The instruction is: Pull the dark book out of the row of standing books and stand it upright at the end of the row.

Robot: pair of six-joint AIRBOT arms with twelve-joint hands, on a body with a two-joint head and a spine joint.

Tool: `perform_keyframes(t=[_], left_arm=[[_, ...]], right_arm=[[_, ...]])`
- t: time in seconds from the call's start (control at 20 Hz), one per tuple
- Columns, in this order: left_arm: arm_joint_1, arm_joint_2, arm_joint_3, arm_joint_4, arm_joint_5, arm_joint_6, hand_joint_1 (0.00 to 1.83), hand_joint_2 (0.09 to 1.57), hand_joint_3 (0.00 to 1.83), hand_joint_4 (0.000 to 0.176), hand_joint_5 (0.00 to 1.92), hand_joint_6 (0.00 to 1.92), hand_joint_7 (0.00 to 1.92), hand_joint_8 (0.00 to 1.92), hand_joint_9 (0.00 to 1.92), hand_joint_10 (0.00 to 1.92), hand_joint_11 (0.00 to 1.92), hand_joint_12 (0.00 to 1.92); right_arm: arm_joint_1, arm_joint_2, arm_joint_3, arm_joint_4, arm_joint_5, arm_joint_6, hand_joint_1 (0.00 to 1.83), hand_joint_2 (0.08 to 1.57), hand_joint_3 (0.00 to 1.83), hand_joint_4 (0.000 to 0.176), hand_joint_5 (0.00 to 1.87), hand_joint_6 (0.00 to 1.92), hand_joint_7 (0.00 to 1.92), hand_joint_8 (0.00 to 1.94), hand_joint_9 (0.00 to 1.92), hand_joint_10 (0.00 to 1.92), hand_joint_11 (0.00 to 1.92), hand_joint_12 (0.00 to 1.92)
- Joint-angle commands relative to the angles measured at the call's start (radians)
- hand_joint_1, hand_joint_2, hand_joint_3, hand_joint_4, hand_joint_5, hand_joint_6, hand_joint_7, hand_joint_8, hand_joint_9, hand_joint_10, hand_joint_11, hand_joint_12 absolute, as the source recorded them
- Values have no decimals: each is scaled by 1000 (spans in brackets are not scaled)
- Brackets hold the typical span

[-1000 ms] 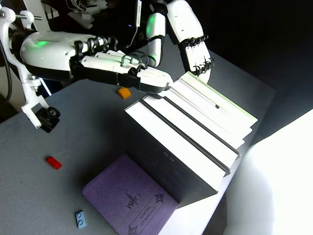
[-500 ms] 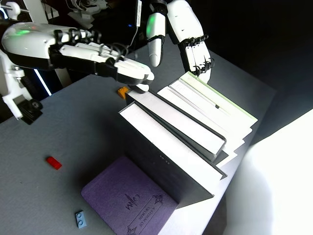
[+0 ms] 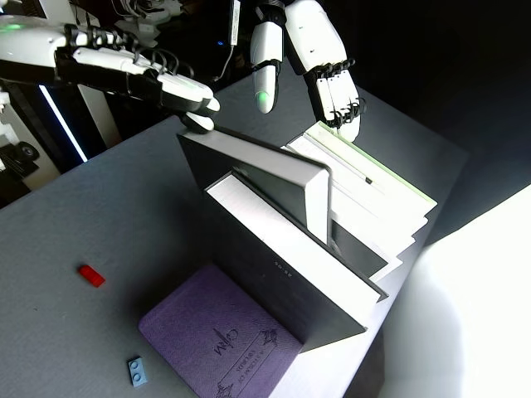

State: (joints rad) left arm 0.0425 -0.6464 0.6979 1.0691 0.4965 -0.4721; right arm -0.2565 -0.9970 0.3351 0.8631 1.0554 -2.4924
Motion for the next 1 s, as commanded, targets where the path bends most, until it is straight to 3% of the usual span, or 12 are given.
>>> perform_keyframes(t=[0.0, 0.1, 0.15, 0.2, 0.25, 0.4, 0.55, 0.65, 0.7, 0.95], left_arm=[[-9, 5, 3, 49, -33, -3, 0, 1255, 0, 46, 104, 0, 110, 2, 107, 3, 0, 349], [-8, 5, 3, 49, -33, -3, 0, 1258, 0, 50, 95, 5, 105, 4, 108, 5, 0, 309], [-8, 5, 3, 49, -33, -3, 0, 1260, 0, 46, 104, 6, 105, 2, 107, 3, 0, 331], [-8, 5, 3, 49, -33, -3, 0, 1266, 2, 42, 95, 2, 95, 3, 88, 6, 0, 257], [-8, 5, 3, 49, -32, -3, 0, 1259, 0, 51, 103, 4, 103, 4, 98, 9, 0, 336], [-8, 5, 4, 49, -32, -3, 0, 1258, 0, 46, 127, 10, 124, 6, 118, 12, 0, 408], [-8, 5, 4, 49, -32, -3, 0, 1273, 3, 43, 126, 2, 106, 0, 86, 1, 0, 273], [-8, 5, 5, 49, -32, -3, 0, 1274, 3, 49, 135, 6, 114, 3, 93, 5, 0, 263], [-8, 5, 5, 49, -32, -3, 0, 1274, 2, 43, 141, 6, 118, 3, 99, 6, 0, 283], [-8, 5, 5, 49, -31, -2, 0, 1267, 0, 57, 90, 3, 107, 4, 83, 6, 0, 304]], right_arm=[[-9, 11, -6, -12, 42, -21, 0, 1137, 1, 12, 638, 4, 201, 3, 61, 4, 0, 145], [-13, 12, -16, 7, 41, -44, 0, 1138, 1, 12, 636, 1, 203, 0, 73, 5, 0, 204], [-13, 13, -21, 24, 34, -52, 0, 1142, 1, 4, 630, 2, 197, 1, 66, 1, 0, 146], [-14, 15, -26, 34, 29, -53, 0, 1139, 0, 9, 629, 2, 194, 1, 63, 0, 0, 135], [-17, 16, -33, 38, 27, -59, 0, 1137, 0, 13, 618, 0, 195, 1, 65, 1, 0, 131], [-35, 16, -45, 39, 21, -71, 0, 1139, 0, 11, 633, 7, 200, 3, 65, 1, 0, 132], [-99, 17, -44, 39, -9, -73, 0, 1134, 0, 11, 636, 7, 201, 3, 59, 0, 0, 128], [-133, 16, -41, 39, -20, -73, 0, 1136, 0, 8, 636, 6, 209, 5, 64, 2, 0, 127], [-151, 15, -35, 39, -30, -70, 0, 1137, 0, 9, 637, 5, 207, 2, 67, 2, 0, 152], [-190, 0, 0, 39, -51, -59, 0, 1133, 0, 7, 640, 4, 224, 6, 78, 5, 0, 210]])
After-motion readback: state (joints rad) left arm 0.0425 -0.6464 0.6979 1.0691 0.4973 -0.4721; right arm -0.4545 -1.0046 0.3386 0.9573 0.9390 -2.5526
